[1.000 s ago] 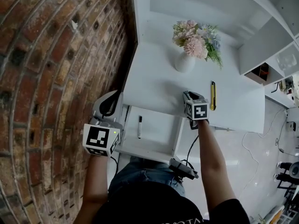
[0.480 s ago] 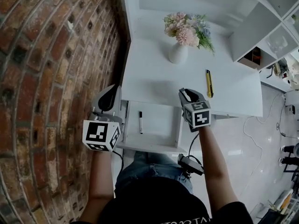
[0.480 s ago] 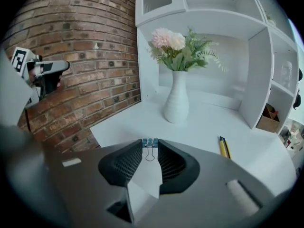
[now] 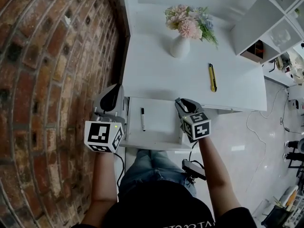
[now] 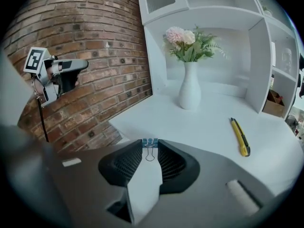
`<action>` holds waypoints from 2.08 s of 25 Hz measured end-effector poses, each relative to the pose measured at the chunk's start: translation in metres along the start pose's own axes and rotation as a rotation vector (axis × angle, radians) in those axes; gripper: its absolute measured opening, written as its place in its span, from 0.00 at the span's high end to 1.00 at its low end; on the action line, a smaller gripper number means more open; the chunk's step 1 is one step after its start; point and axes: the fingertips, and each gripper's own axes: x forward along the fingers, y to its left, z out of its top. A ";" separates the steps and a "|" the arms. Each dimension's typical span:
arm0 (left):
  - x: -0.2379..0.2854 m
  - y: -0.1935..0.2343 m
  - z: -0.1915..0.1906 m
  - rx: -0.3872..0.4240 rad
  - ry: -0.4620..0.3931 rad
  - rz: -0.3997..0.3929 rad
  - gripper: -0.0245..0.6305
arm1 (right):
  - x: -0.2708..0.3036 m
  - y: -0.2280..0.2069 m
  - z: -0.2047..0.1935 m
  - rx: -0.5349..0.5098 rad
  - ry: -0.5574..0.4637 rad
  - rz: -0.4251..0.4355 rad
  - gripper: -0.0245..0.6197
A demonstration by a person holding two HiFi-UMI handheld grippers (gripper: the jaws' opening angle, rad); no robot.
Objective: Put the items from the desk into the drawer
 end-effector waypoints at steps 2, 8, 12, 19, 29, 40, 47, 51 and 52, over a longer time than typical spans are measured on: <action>-0.001 0.000 -0.003 -0.002 0.002 -0.007 0.96 | 0.005 0.009 -0.014 0.002 0.028 0.016 0.78; 0.001 0.005 -0.017 -0.015 0.021 -0.006 0.96 | 0.030 0.034 -0.051 0.002 0.105 0.073 0.78; 0.007 0.005 -0.025 -0.011 0.031 -0.014 0.96 | 0.057 0.048 -0.075 0.003 0.158 0.107 0.78; 0.018 -0.002 -0.033 0.000 0.024 -0.056 0.96 | 0.114 0.058 -0.118 0.028 0.257 0.126 0.78; 0.026 -0.002 -0.045 0.046 0.047 -0.096 0.96 | 0.186 0.056 -0.164 0.031 0.375 0.110 0.78; 0.021 0.001 -0.069 -0.005 0.076 -0.088 0.96 | 0.222 0.044 -0.170 -0.002 0.372 -0.005 0.78; 0.014 -0.006 -0.068 0.001 0.082 -0.086 0.96 | 0.204 0.037 -0.162 0.013 0.373 -0.041 0.70; 0.009 -0.004 -0.057 0.015 0.080 -0.061 0.96 | 0.180 0.035 -0.149 0.009 0.354 -0.036 0.70; 0.008 -0.003 -0.054 0.015 0.077 -0.055 0.96 | 0.174 0.035 -0.145 0.009 0.346 -0.033 0.70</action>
